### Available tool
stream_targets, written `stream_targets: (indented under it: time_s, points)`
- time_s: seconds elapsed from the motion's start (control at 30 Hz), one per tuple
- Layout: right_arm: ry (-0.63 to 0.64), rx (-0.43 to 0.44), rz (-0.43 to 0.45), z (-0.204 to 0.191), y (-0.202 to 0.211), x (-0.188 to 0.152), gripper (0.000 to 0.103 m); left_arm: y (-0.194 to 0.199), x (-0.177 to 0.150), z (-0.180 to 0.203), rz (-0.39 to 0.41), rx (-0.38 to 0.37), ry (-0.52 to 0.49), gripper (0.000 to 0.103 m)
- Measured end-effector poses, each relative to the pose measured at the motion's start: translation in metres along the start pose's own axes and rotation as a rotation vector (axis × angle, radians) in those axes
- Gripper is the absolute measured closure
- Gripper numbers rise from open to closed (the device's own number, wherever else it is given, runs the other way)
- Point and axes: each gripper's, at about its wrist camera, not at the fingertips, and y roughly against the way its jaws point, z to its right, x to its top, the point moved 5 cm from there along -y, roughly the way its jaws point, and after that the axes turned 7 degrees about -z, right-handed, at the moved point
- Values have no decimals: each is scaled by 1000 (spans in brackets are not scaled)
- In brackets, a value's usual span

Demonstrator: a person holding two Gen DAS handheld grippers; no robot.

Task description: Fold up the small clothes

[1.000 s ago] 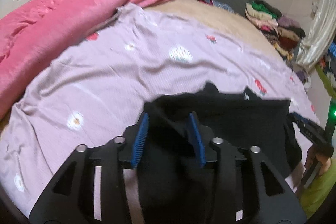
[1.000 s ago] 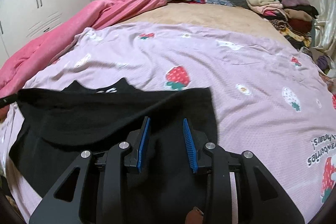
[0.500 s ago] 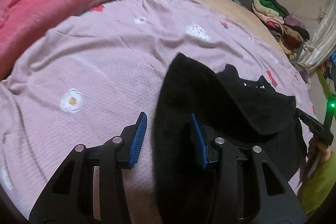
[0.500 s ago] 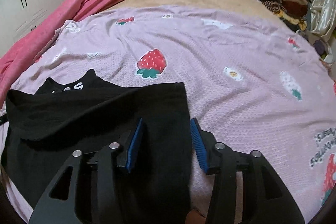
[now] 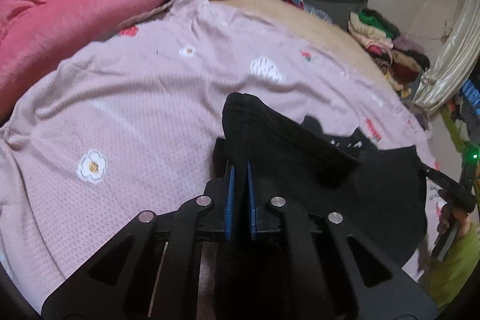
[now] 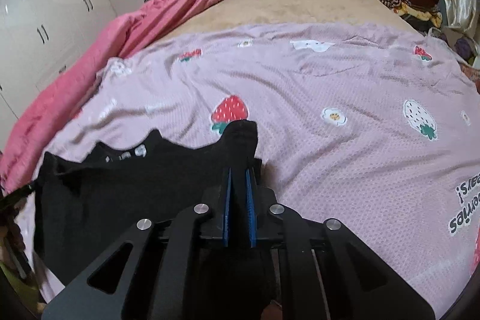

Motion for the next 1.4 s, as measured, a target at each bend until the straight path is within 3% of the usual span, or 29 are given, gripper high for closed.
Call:
stream_targets:
  time_s: [0.3,0.63,0.73,0.77,0.8,0.83,1.13,1.4]
  points:
    - [-84,-18,7,17,-19,5,95,-12,1,-16,-14,18,54,101]
    - [-91,-71,-26,20,-40,-7,93,-27,-13,-20,-60,53,38,99]
    - [-70,-82,-24,17,-35,-10,87,-22,-15,-14,-62,59,17,88]
    - [-64,-86,-26,16,-32,-12,79,-21,-16,-12,-61,61,10,86]
    - [-64,-83,-26,15,-30,-15,64,-20,-17,-10,-60,63,5,81]
    - [-64,-76,-23,14,-27,-18,59,-18,-19,-8,-61,63,-3,75]
    - [-26,-56,-20,8,4,-50,45,-5,-33,9,-72,68,-31,49]
    - [-10,-38,-60,11,19,-85,40,6,-50,14,-94,66,-37,44]
